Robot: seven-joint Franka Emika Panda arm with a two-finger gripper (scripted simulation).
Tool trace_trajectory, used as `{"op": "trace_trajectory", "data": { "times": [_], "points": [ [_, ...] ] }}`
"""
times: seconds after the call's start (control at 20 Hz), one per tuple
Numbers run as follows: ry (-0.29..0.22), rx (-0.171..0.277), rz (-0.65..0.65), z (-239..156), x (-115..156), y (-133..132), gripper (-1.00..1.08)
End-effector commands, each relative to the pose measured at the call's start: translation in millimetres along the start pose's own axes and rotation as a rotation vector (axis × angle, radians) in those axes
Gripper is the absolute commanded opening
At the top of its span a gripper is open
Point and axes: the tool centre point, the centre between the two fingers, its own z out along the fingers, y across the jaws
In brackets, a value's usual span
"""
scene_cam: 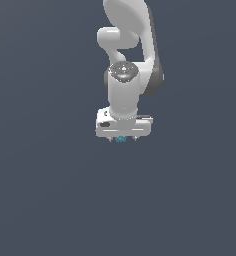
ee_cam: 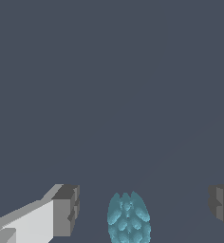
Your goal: Pick up the object and move it to a goal position.
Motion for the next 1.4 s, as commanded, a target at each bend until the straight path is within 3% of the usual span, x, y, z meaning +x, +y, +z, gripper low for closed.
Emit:
{"op": "trace_trajectory", "data": {
  "times": [0.0,0.85,1.35],
  "points": [
    [0.0,0.0,0.0,0,0,0,1.0],
    [0.002,0.004,-0.02,0,-1,9,1.0],
    [-0.003,-0.003,-0.041,21,-26,8,1.0]
  ]
}}
